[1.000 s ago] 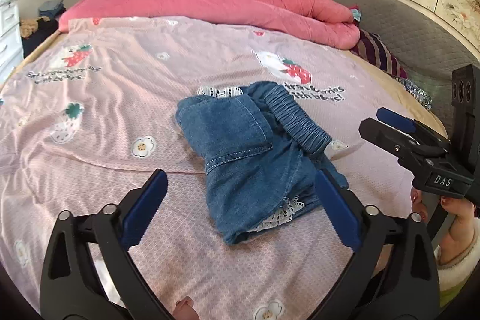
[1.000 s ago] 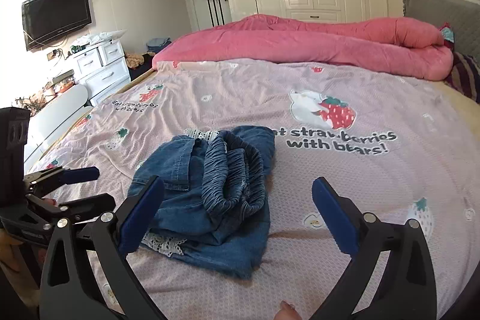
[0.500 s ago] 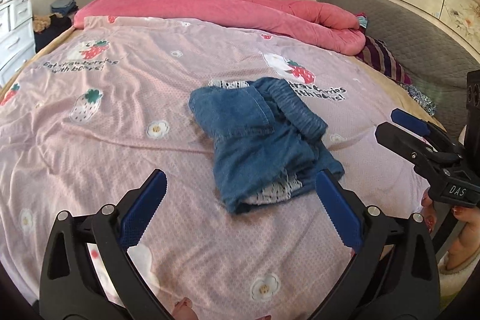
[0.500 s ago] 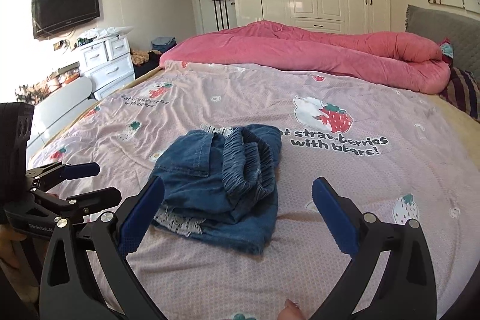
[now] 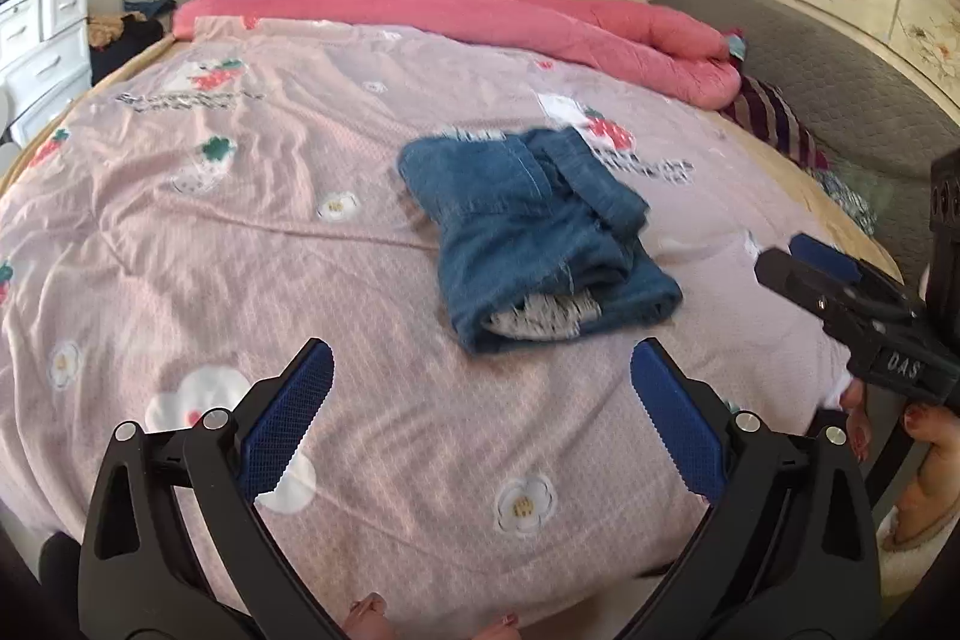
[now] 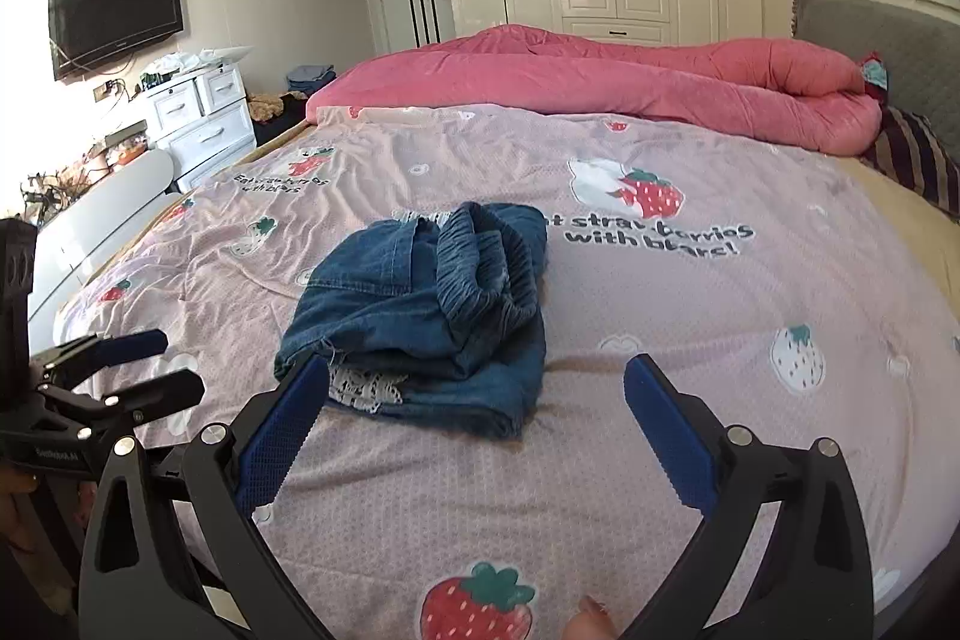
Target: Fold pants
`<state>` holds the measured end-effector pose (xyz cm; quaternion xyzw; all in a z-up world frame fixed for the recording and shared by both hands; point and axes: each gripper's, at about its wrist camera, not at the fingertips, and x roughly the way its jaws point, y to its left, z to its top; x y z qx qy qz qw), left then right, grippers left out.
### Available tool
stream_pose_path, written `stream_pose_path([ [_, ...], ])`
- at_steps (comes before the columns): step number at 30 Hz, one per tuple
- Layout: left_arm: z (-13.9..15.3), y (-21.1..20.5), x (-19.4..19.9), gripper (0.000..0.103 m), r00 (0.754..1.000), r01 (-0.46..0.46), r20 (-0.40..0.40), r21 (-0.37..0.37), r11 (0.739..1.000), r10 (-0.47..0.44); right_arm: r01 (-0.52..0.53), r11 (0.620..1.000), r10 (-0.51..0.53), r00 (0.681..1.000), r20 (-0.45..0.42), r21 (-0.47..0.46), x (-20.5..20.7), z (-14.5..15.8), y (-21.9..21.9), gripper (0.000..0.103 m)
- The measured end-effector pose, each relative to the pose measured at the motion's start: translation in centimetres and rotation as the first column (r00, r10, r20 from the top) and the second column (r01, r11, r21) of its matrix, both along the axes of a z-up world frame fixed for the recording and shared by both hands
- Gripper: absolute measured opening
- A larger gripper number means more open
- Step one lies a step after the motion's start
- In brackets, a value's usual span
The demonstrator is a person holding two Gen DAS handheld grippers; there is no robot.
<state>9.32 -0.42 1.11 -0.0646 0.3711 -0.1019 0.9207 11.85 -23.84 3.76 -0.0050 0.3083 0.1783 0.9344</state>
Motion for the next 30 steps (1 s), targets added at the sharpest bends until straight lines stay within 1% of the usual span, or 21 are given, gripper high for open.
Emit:
stream_pose_path([
  [4, -0.6, -0.2, -0.7, 0.094, 1.000, 0.008, -0.009, 0.031, 0.999, -0.008, 0.002, 1.000, -0.003, 1.000, -0.004, -0.010, -0.9, -0.3, -0.1, 0.098],
  [11, -1.6, -1.1, -1.8, 0.094, 0.999, 0.020, -0.030, 0.039, 0.999, -0.019, 0.010, 1.000, -0.011, 1.000, -0.024, -0.010, -2.0, -1.3, -0.6, 0.098],
  [15, -2.4, -1.8, -2.0, 0.094, 0.998, 0.035, -0.050, 0.051, 0.998, -0.032, 0.012, 1.000, -0.013, 0.999, -0.048, -0.013, -2.1, -2.4, -0.7, 0.098],
  [20, -2.7, -2.5, -2.1, 0.094, 0.998, 0.045, -0.053, 0.055, 0.997, -0.042, 0.016, 1.000, -0.016, 0.997, -0.082, -0.004, -2.0, -3.6, -0.7, 0.098],
  [25, -3.1, -2.7, -2.4, 0.094, 0.998, 0.047, -0.049, 0.061, 0.997, -0.044, 0.021, 0.999, -0.023, 0.997, -0.077, -0.027, -2.2, -4.3, -0.7, 0.098],
  [30, -3.3, -2.5, -2.5, 0.094, 0.999, 0.023, -0.046, 0.055, 0.998, -0.021, 0.031, 0.998, -0.034, 0.996, -0.077, -0.045, -2.3, -4.8, -0.9, 0.098],
])
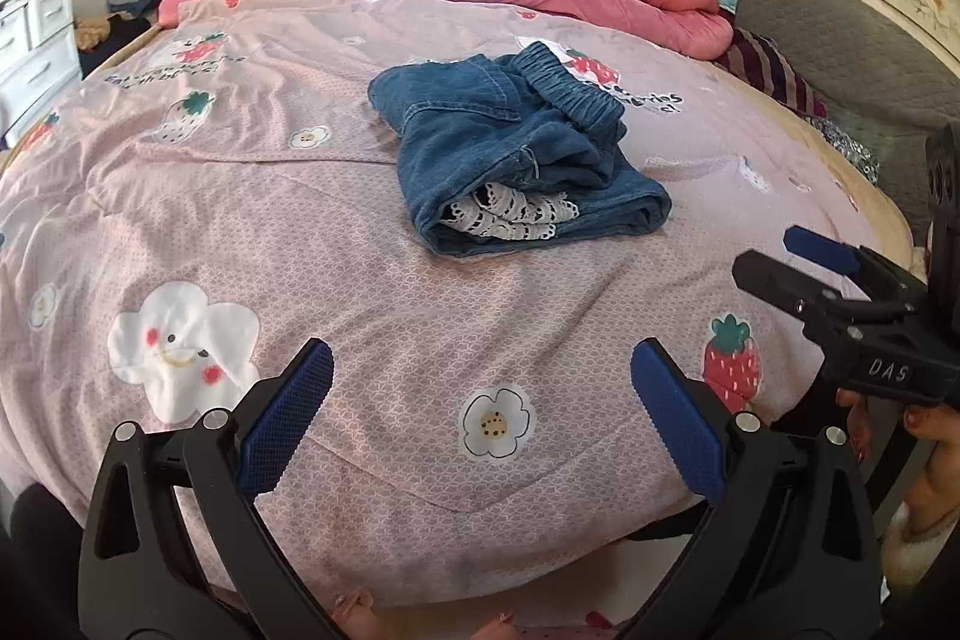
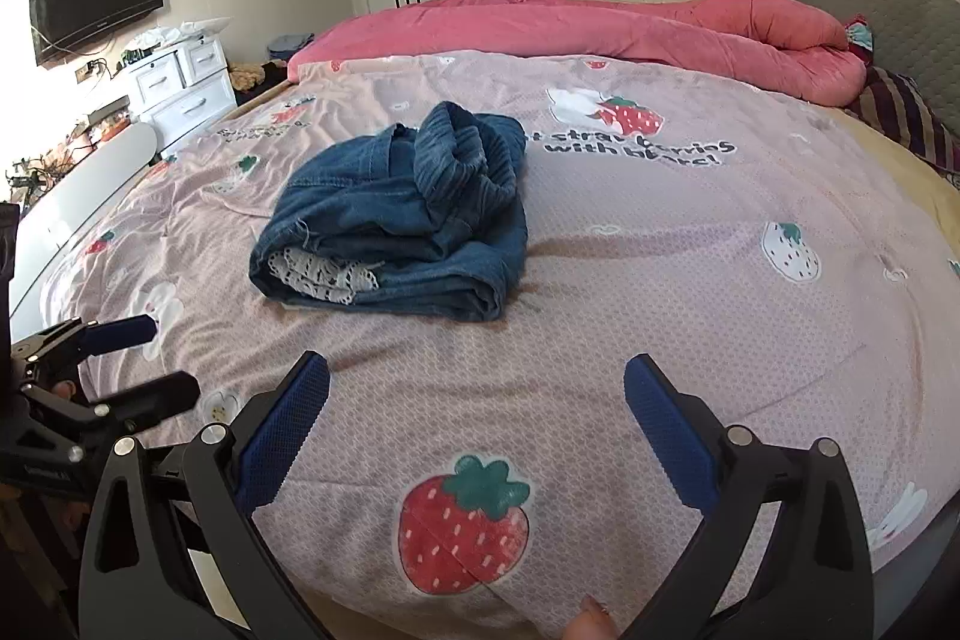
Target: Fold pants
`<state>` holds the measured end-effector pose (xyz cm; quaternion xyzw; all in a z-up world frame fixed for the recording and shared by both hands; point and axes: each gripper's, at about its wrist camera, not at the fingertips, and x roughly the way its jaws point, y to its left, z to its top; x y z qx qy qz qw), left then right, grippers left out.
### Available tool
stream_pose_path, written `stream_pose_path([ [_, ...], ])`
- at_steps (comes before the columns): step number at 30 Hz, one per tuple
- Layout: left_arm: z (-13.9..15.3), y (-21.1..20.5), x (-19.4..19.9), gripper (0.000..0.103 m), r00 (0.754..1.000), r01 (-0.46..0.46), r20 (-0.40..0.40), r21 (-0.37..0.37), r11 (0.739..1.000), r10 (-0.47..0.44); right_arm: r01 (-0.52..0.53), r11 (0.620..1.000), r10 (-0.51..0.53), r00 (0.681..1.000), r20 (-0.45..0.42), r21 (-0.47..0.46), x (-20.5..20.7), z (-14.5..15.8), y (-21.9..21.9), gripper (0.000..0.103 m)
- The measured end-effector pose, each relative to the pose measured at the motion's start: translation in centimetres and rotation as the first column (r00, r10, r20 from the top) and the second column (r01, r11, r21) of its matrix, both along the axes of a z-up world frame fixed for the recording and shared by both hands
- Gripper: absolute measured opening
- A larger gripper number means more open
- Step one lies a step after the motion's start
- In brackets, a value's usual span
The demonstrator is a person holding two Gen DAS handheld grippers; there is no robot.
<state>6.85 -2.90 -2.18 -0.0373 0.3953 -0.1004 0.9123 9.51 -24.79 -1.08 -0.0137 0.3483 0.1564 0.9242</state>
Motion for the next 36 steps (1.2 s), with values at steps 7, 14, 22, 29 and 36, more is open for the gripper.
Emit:
stream_pose_path([
  [7, 0.08, 0.02, 0.09, 0.094, 1.000, -0.010, 0.004, 0.007, 1.000, 0.010, -0.002, 1.000, 0.002, 1.000, -0.002, 0.000, 0.01, -0.17, 0.04, 0.098],
  [14, 0.03, 0.12, 0.17, 0.094, 1.000, -0.019, 0.004, 0.015, 1.000, 0.019, -0.002, 1.000, 0.002, 1.000, -0.008, 0.003, 0.13, -0.39, 0.05, 0.098],
  [22, -0.03, 0.20, 0.20, 0.094, 1.000, -0.021, 0.001, 0.017, 1.000, 0.021, -0.001, 1.000, 0.002, 1.000, -0.016, 0.004, 0.21, -0.52, 0.01, 0.098],
  [29, -0.01, 0.38, 0.25, 0.094, 1.000, -0.031, -0.002, 0.005, 0.999, 0.031, 0.000, 1.000, 0.000, 1.000, -0.015, 0.003, 0.16, -0.53, 0.00, 0.098],
  [36, 0.11, 0.23, 0.16, 0.094, 0.999, -0.034, 0.006, 0.015, 0.999, 0.034, 0.005, 1.000, -0.005, 1.000, -0.016, 0.005, 0.04, -0.53, -0.05, 0.099],
])
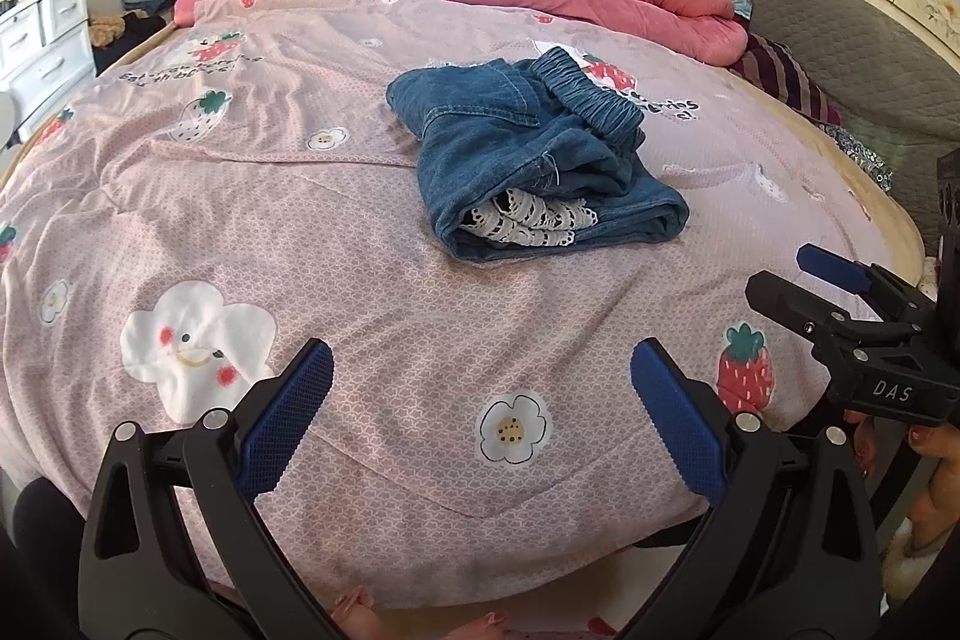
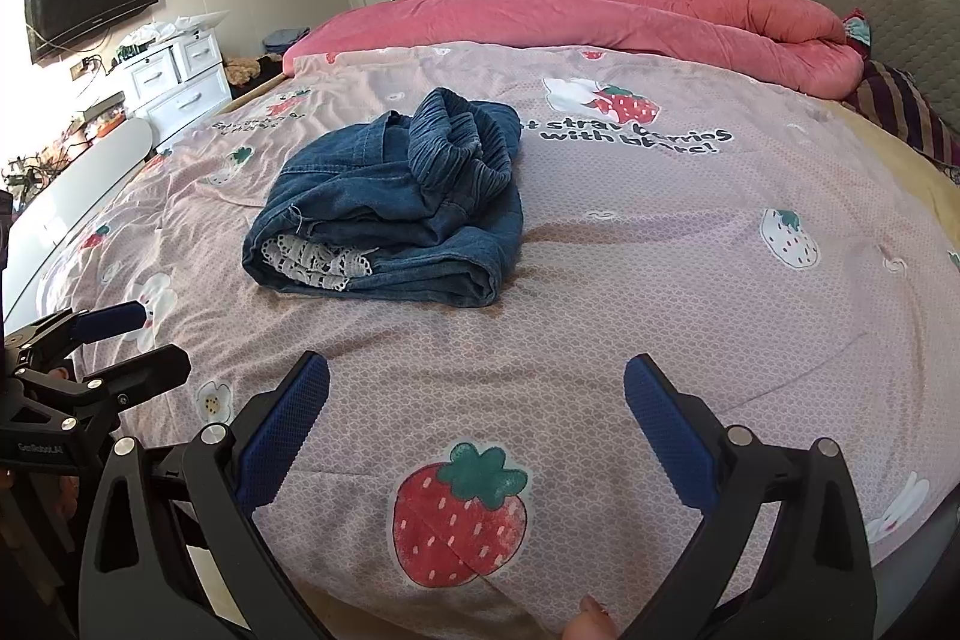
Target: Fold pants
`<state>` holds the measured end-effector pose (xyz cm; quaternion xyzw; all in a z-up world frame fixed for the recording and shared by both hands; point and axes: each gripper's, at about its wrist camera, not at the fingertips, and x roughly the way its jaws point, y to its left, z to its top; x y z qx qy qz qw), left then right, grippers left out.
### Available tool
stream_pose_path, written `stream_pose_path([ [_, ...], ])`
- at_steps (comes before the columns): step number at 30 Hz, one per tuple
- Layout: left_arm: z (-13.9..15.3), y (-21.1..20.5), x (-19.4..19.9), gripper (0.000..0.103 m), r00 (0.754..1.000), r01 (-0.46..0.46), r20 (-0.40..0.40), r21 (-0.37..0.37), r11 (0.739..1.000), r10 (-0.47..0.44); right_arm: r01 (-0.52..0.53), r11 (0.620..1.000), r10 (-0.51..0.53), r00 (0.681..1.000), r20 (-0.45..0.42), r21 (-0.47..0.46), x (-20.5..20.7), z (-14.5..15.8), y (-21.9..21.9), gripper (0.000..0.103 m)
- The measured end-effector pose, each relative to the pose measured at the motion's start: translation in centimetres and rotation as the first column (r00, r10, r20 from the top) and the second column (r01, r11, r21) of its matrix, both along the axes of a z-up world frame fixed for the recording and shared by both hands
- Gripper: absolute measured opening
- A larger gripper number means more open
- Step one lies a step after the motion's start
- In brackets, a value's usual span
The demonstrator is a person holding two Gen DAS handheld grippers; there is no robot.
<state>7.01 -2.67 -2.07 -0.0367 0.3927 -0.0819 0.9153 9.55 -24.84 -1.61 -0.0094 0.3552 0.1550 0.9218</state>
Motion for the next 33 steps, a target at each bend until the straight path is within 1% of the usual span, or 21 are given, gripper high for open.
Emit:
stream_pose_path([
  [18, -0.09, -0.12, -0.03, 0.094, 1.000, -0.010, -0.002, 0.028, 1.000, 0.010, 0.006, 1.000, -0.006, 1.000, -0.004, -0.001, -0.04, -0.12, -0.14, 0.099],
  [33, 0.02, -0.09, -0.08, 0.094, 1.000, -0.022, 0.004, 0.036, 0.999, 0.022, 0.012, 1.000, -0.012, 1.000, -0.010, -0.003, -0.04, -0.36, -0.31, 0.099],
])
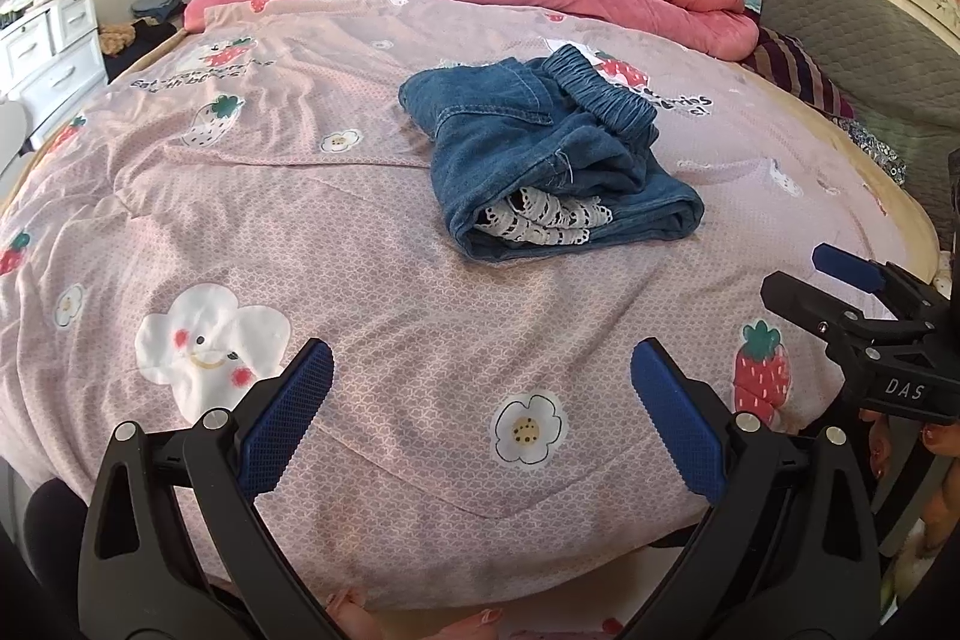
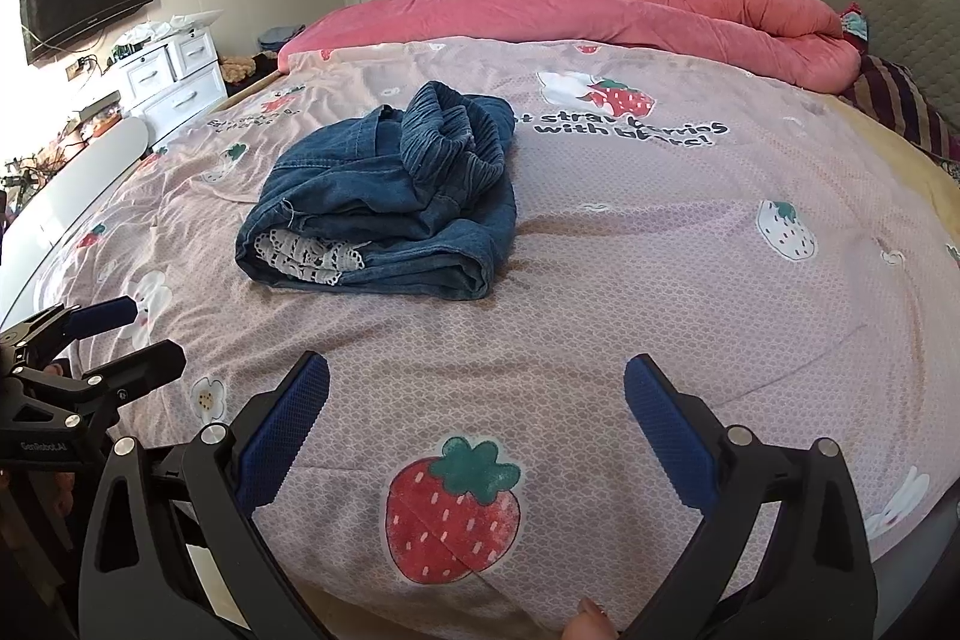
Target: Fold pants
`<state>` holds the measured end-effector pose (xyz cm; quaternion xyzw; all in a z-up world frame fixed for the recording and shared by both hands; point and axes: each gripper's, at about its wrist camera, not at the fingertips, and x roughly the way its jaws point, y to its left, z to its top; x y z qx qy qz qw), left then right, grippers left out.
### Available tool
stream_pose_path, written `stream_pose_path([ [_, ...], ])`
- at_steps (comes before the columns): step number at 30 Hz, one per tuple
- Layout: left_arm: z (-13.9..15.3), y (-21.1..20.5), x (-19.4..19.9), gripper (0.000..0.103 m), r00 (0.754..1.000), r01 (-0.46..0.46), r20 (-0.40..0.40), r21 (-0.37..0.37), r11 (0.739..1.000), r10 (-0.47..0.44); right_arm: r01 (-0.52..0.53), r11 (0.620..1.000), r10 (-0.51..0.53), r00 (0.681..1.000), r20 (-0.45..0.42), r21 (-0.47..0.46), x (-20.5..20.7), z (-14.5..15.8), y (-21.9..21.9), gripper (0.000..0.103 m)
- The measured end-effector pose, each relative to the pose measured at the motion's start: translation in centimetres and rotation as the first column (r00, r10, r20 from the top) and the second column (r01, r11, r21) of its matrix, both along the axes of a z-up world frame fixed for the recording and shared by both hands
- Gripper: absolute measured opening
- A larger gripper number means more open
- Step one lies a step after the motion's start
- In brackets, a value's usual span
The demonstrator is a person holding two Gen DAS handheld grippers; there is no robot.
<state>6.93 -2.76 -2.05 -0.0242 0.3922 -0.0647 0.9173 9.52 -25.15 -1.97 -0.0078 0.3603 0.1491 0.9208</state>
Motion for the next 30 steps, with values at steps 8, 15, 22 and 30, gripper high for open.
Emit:
stream_pose_path([
  [8, 0.2, -0.1, 0.0, 0.094, 1.000, -0.022, 0.006, 0.011, 1.000, 0.021, 0.006, 1.000, -0.006, 1.000, -0.005, -0.008, 0.1, -0.1, 0.0, 0.099],
  [15, 0.3, 1.0, 0.6, 0.094, 0.998, -0.060, -0.006, 0.010, 0.998, 0.060, 0.023, 1.000, -0.023, 1.000, -0.012, -0.022, 0.5, -0.4, -0.4, 0.099],
  [22, 2.3, 4.8, 2.4, 0.094, 0.989, -0.134, 0.057, -0.057, 0.989, 0.137, 0.080, 0.997, -0.080, 0.996, -0.031, -0.005, 2.8, -0.6, -2.7, 0.099],
  [30, -0.7, 17.2, 12.6, 0.094, 0.922, -0.365, -0.089, 0.120, 0.923, 0.377, 0.329, 0.944, -0.330, 0.941, -0.073, -0.023, 11.5, -0.5, -13.6, 0.098],
])
